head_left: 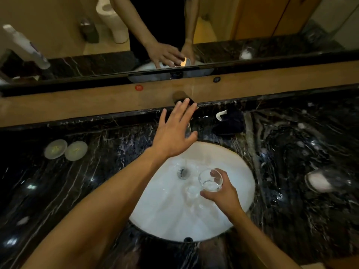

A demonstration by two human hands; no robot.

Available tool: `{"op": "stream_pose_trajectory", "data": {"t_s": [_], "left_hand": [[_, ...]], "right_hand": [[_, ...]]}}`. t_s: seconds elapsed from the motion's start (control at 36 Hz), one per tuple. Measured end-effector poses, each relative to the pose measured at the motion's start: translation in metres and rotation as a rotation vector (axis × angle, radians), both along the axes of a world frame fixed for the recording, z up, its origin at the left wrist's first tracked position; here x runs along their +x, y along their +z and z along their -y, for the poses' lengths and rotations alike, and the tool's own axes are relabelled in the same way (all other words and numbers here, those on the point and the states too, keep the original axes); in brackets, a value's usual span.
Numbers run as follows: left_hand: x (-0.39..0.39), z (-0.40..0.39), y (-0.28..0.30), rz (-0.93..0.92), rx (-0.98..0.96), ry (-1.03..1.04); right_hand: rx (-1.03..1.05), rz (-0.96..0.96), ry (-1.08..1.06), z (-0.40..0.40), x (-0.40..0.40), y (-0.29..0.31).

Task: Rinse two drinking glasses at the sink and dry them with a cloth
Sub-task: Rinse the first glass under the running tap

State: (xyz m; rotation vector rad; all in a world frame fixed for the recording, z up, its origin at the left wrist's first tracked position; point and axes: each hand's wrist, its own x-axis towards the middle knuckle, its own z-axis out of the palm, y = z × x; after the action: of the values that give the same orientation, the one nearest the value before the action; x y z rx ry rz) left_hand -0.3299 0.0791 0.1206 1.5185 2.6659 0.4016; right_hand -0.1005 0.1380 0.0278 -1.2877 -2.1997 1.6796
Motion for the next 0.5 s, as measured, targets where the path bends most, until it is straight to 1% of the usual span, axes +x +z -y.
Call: {"op": "stream_pose_trajectory", "data": {"t_s": [0.14, 0.25, 0.36, 0.44, 0.5], "left_hand": [[0.005, 0.008, -0.005, -0.01, -0.004, -0.033], [0.009, 0.012, -0.013, -0.04, -0.054, -0.045], [0.019, 0.016, -0.019, -0.017, -0.004, -0.004], [0.04, 0.037, -0.036, 0.036, 0.017, 0.068], [0.063, 0.065, -0.058, 0.129, 0.003, 0.108]], "right_hand": [[0.011, -0.008, 0.006, -0.003, 0.007, 0.002], [0.035, -0.013, 0.018, -0.004, 0.012, 0.004], [0.063, -0.004, 0.046, -0.005, 0.014, 0.01], [0.112, 0.046, 0.076, -0.005, 0.014, 0.012], [0.194, 0.094, 0.134, -0.006, 0.014, 0.012]]}}
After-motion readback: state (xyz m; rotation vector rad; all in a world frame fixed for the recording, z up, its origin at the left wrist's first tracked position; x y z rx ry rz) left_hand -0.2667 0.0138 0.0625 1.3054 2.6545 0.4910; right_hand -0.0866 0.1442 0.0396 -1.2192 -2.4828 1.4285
